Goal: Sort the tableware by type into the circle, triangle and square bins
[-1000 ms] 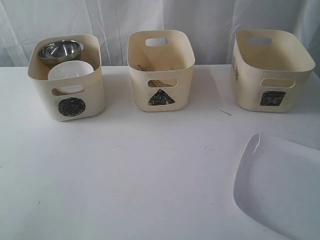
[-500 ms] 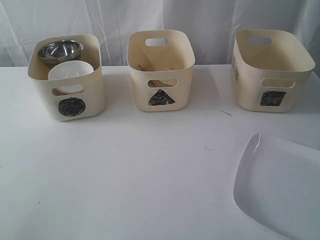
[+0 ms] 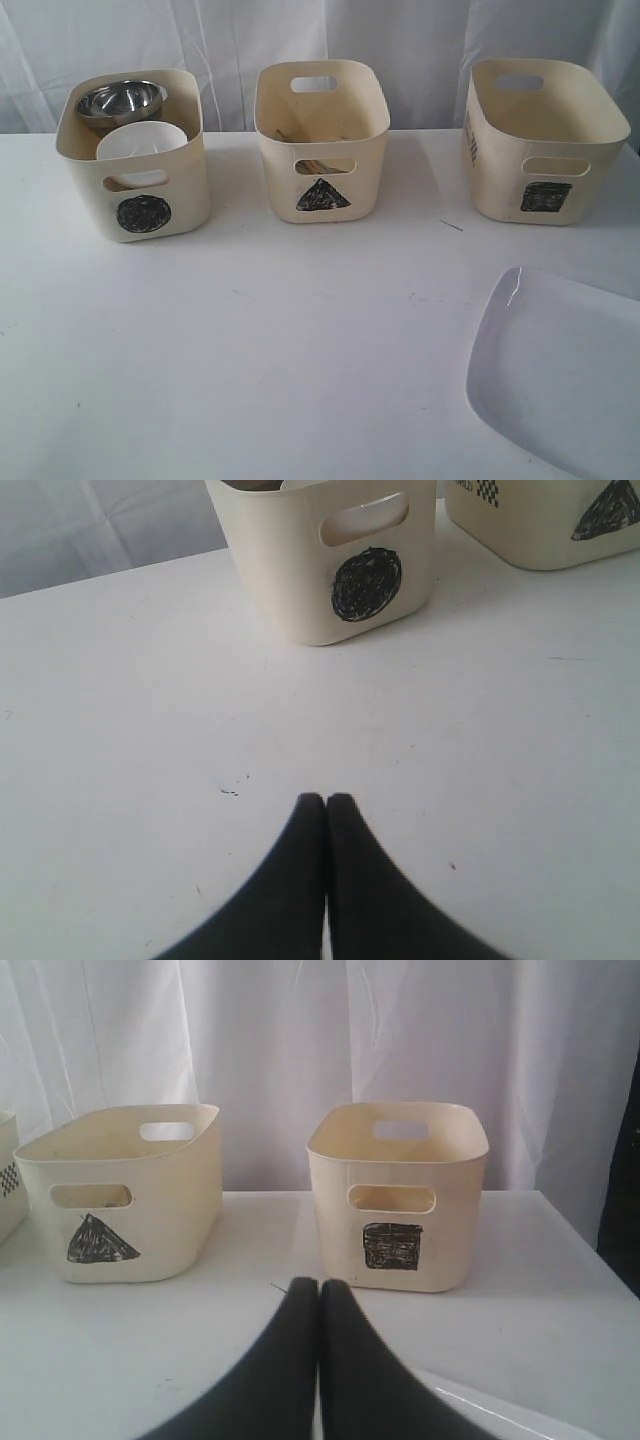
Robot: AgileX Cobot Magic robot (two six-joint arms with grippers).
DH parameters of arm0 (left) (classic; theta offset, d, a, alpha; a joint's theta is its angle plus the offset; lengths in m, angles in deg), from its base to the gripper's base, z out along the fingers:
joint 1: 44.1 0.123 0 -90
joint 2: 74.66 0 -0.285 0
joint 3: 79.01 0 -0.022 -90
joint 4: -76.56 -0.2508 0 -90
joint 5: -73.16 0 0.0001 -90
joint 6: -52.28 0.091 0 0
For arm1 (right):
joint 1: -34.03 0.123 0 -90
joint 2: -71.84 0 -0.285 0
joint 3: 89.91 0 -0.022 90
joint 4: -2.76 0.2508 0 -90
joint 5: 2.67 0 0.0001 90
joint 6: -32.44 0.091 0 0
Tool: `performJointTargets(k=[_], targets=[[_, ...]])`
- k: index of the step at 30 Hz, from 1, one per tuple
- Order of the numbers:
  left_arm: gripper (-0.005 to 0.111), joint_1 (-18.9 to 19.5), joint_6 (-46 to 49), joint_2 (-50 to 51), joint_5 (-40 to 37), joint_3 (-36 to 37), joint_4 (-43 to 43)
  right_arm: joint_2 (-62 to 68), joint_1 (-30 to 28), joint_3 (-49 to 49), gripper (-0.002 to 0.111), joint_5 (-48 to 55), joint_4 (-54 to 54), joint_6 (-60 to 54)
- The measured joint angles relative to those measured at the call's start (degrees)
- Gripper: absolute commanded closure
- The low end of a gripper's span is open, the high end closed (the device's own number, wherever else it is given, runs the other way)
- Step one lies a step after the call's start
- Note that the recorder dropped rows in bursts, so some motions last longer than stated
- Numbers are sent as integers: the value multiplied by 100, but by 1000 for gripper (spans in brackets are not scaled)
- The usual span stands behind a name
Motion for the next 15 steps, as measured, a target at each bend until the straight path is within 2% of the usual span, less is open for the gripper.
performJointTargets(k=[15], targets=[[107, 0, 0, 0, 0, 0, 0, 0, 0, 0, 108, 11, -11, -188]])
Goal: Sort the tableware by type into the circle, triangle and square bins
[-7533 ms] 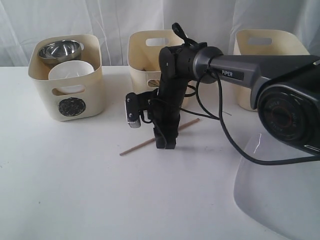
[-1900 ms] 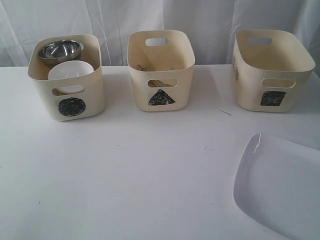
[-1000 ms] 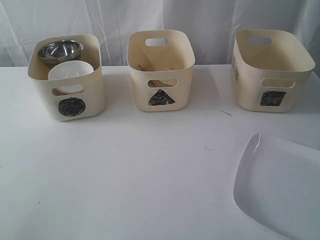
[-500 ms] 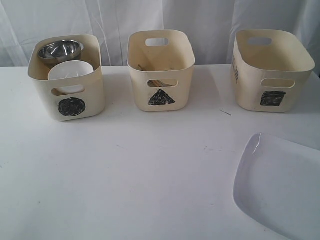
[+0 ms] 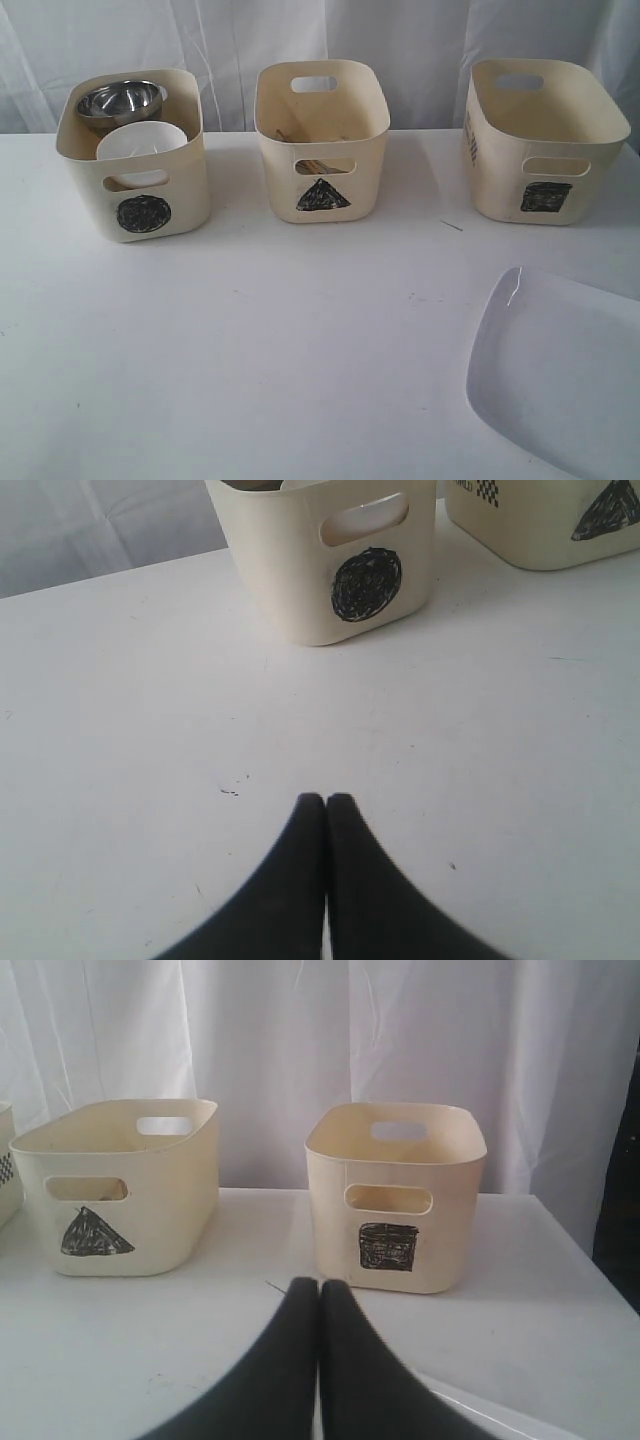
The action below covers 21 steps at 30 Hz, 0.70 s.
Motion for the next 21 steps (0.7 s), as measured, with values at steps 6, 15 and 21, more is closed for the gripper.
performJointTargets(k=[6, 15, 21], targets=[[107, 0, 0, 0, 0, 0, 0, 0, 0, 0, 108, 165, 0, -314], [107, 0, 0, 0, 0, 0, 0, 0, 0, -129, 108, -627, 169, -395], [107, 0, 0, 0, 0, 0, 0, 974, 0, -2413, 108, 1045, 397, -641]])
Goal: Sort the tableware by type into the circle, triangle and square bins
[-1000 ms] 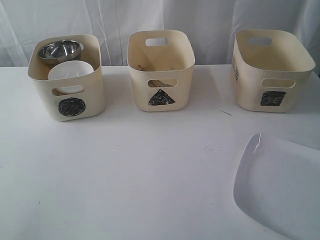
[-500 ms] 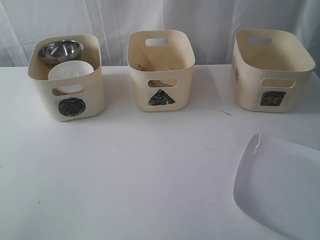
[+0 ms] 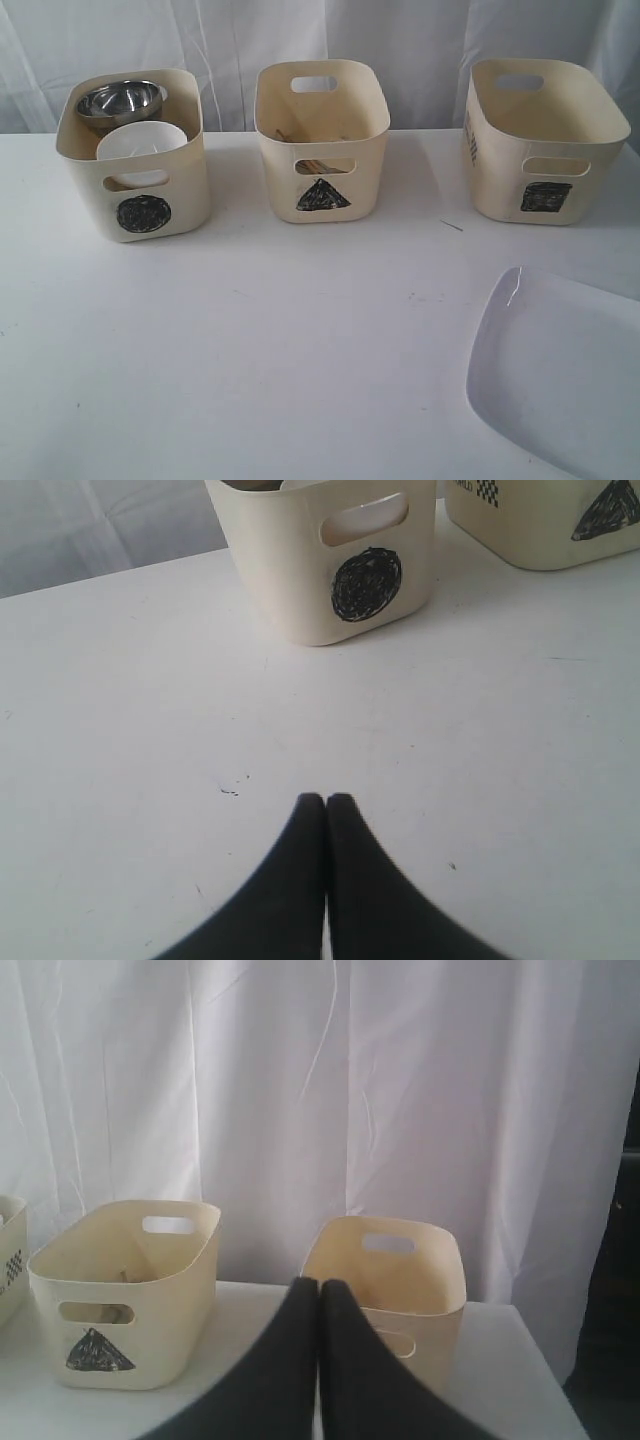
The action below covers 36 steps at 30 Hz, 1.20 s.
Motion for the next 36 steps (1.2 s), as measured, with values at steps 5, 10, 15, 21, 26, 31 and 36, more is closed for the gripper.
performJointTargets(k=[5, 10, 15, 21, 26, 31, 36], targets=[[107, 0, 0, 0, 0, 0, 0, 494, 0, -1061, 108, 537, 31, -11], [107, 0, 0, 0, 0, 0, 0, 405, 0, -1512, 108, 1383, 260, -11], [107, 0, 0, 0, 0, 0, 0, 279, 0, -1700, 108, 3042, 541, -11], [107, 0, 0, 0, 0, 0, 0, 271, 33, -1713, 108, 3771, 714, -11], [107, 0, 0, 0, 0, 0, 0, 271, 33, -1713, 108, 3688, 1108, -11], [107, 0, 0, 0, 0, 0, 0, 266, 33, -1713, 108, 3651, 1514, -11], [107, 0, 0, 0, 0, 0, 0, 266, 33, -1713, 108, 3651, 1580, -11]])
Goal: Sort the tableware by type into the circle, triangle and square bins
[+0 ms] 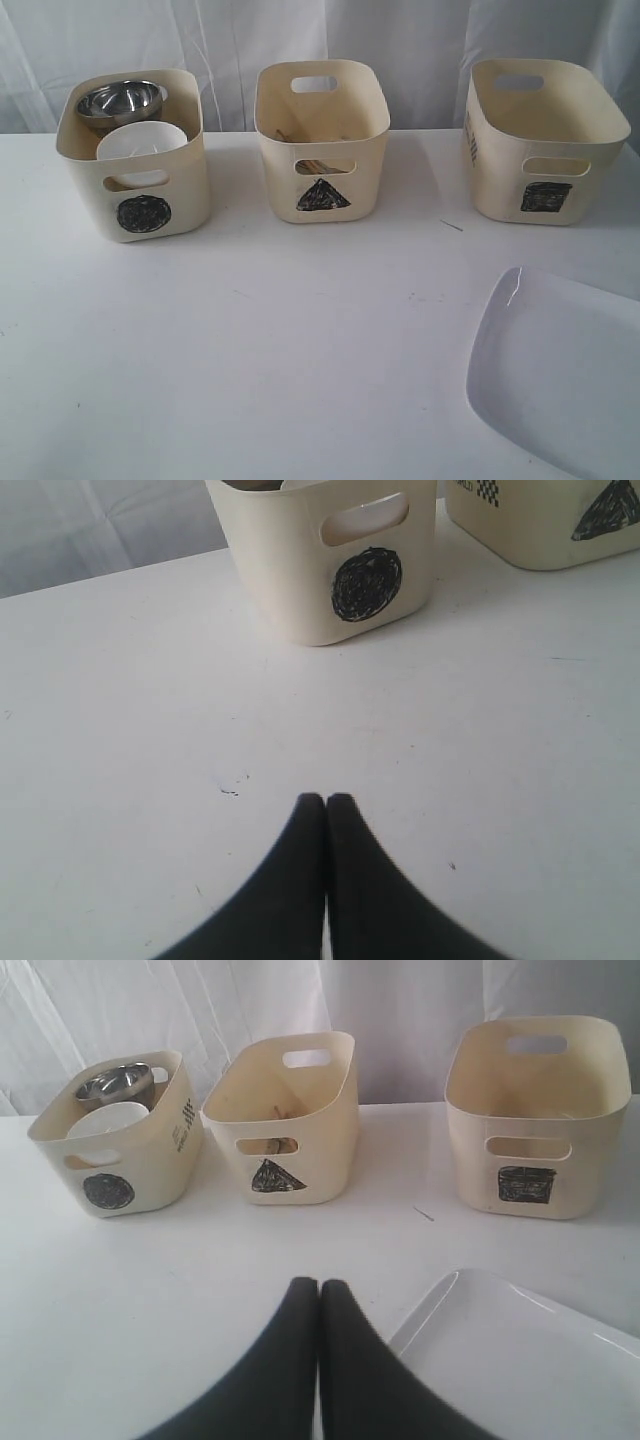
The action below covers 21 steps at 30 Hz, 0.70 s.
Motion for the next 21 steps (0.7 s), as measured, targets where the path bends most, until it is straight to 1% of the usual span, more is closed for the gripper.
performJointTargets(k=[7, 10, 12, 14, 17, 18, 20, 21], targets=[[107, 0, 0, 0, 0, 0, 0, -22, 0, 0, 108, 161, 23, 64], [107, 0, 0, 0, 0, 0, 0, -22, 0, 0, 108, 265, -127, 64], [107, 0, 0, 0, 0, 0, 0, -11, 0, 0, 105, 467, -274, -141], [107, 0, 0, 0, 0, 0, 0, 87, 0, 0, 98, 714, -326, -399], [107, 0, 0, 0, 0, 0, 0, 368, 71, 0, 80, 862, -452, -712], [107, 0, 0, 0, 0, 0, 0, 446, 92, 0, 71, 872, -516, -819], [107, 0, 0, 0, 0, 0, 0, 647, 162, 0, 59, 870, -701, -997], [107, 0, 0, 0, 0, 0, 0, 733, 193, 0, 55, 870, -784, -1064]])
